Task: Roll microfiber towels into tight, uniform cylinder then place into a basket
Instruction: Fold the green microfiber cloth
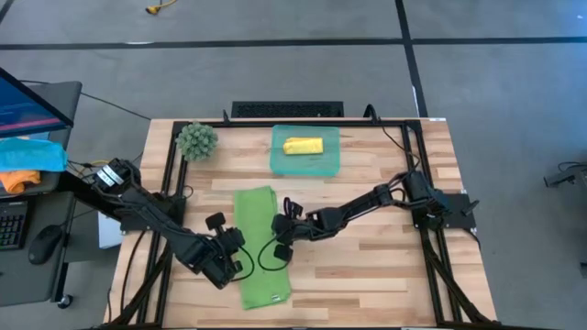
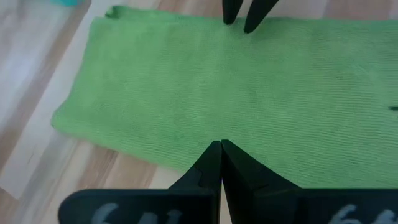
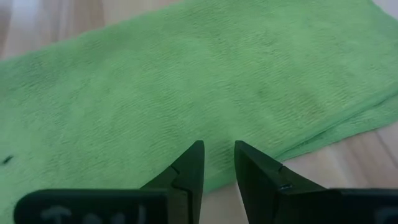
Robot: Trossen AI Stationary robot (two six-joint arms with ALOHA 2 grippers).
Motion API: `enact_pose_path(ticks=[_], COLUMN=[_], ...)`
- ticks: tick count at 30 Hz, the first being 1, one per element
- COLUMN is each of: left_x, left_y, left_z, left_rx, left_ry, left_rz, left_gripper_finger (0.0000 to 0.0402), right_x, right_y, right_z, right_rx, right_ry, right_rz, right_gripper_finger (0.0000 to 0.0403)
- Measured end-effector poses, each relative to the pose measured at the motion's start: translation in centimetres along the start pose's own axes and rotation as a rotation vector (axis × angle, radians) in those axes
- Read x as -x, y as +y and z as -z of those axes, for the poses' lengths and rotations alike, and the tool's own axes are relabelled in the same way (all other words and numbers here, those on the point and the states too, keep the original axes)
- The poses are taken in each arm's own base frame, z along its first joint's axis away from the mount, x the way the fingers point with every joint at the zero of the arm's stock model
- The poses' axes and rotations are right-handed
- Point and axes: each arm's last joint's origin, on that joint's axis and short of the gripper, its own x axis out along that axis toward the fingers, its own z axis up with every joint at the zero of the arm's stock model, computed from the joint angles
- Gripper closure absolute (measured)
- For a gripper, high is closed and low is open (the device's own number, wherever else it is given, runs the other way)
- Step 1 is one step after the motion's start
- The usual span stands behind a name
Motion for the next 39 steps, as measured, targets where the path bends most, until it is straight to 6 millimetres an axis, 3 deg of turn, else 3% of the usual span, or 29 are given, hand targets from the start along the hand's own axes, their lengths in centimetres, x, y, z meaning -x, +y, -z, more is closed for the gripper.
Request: enact_pose_path(ticks=[8,21,24,31,39], left_x=[2.6,2.9,2.9,2.9,2.9], left_y=[0.0,0.0,0.0,0.0,0.0], left_z=[-0.4,-0.1,-0.1,-0.1,-0.1], left_rx=[-0.049,-0.064,-0.061,-0.055,-0.055], left_ry=[-0.042,-0.050,-0.049,-0.049,-0.049], left_rz=[-0.080,-0.096,-0.095,-0.094,-0.093], left_gripper_finger=[0.0401,0.0401,0.0401,0.0401,0.0401], right_x=[0.2,1.6,1.5,-2.2,-2.3], right_y=[1.0,2.5,2.4,2.3,2.1], right_z=[-0.6,-5.0,-4.6,-1.1,-0.8], right_rx=[-0.012,0.017,0.030,0.039,0.035], right_ry=[-0.077,-0.204,-0.162,-0.025,0.031], right_rz=[-0.047,-0.131,-0.119,-0.083,-0.057], right_gripper_finger=[0.0291,0.0291,0.0291,0.0291,0.0291])
